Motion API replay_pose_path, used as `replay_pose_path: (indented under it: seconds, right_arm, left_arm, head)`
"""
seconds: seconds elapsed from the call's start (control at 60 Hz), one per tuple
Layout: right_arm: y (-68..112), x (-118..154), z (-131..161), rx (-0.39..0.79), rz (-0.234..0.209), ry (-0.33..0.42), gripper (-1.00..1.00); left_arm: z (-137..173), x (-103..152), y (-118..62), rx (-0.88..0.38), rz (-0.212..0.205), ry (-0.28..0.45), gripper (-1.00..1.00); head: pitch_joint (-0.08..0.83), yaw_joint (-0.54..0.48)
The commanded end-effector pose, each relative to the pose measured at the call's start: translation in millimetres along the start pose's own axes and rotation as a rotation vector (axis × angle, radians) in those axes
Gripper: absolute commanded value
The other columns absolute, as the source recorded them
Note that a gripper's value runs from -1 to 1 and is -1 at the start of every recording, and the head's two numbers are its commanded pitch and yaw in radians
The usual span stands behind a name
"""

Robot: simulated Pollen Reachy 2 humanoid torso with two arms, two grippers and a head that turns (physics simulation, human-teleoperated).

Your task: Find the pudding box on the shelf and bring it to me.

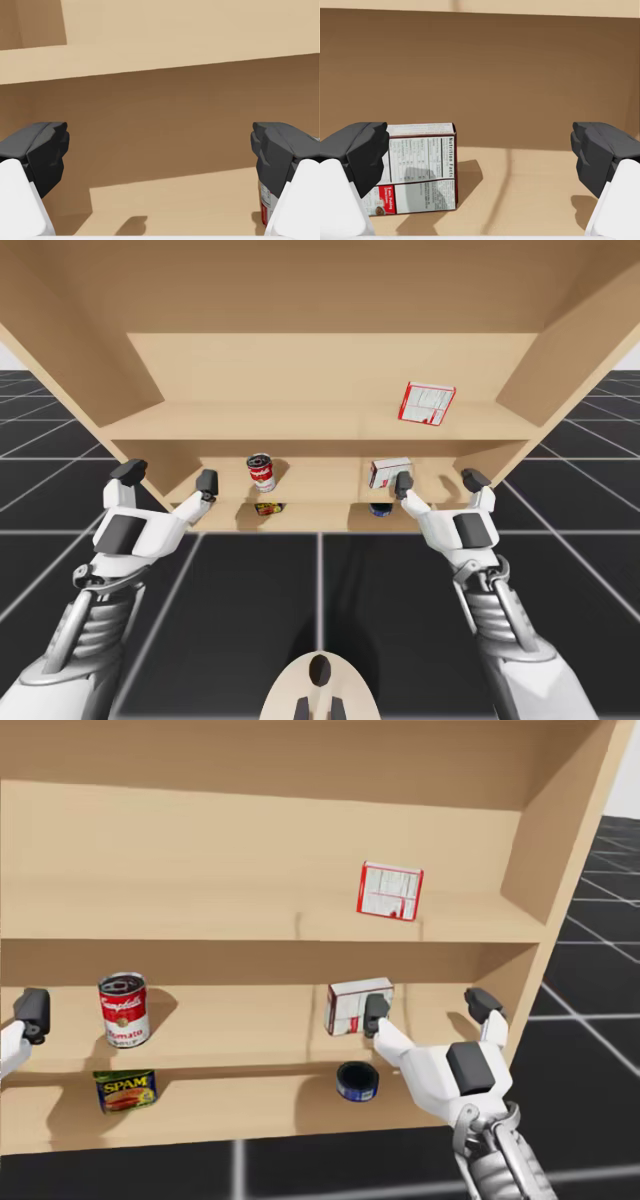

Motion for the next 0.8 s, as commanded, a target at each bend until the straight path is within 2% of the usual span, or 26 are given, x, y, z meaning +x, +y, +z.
replay_pose_path:
  seconds: [0.017,0.233,0.283,0.35,0.467,0.583,0.8]
  right_arm:
    - [3.3,-1,0,-0.001,-0.006,0.001,-1.0]
    - [6.4,3,3,0.011,-0.006,-0.003,-1.0]
    - [8.8,9,6,0.02,-0.019,0.003,-1.0]
    - [12.9,22,13,0.018,-0.012,0.022,-1.0]
    - [26.9,48,30,0.064,-0.097,0.091,-1.0]
    - [44.4,57,43,0.124,-0.145,0.127,-1.0]
    - [65.9,52,38,0.137,-0.173,0.151,-1.0]
  left_arm:
    - [0,0,0.0,0.0,0.002,-0.001,-1.0]
    - [-1,0,-0.1,-0.002,0.0,0.003,-1.0]
    - [-1,-1,-0.3,-0.001,0.001,0.004,-1.0]
    - [-1,-1,-0.1,0.0,0.005,0.006,-1.0]
    - [-1,-1,0.5,0.004,0.011,0.009,-1.0]
    - [-1,-2,0.7,0.006,0.013,0.011,-1.0]
    - [-1,-3,1.6,0.004,0.013,0.016,-1.0]
  head:
    - [0.379,-0.21]
    - [0.415,-0.22]
    - [0.416,-0.22]
    - [0.415,-0.22]
    - [0.415,-0.22]
    - [0.416,-0.22]
    - [0.413,-0.22]
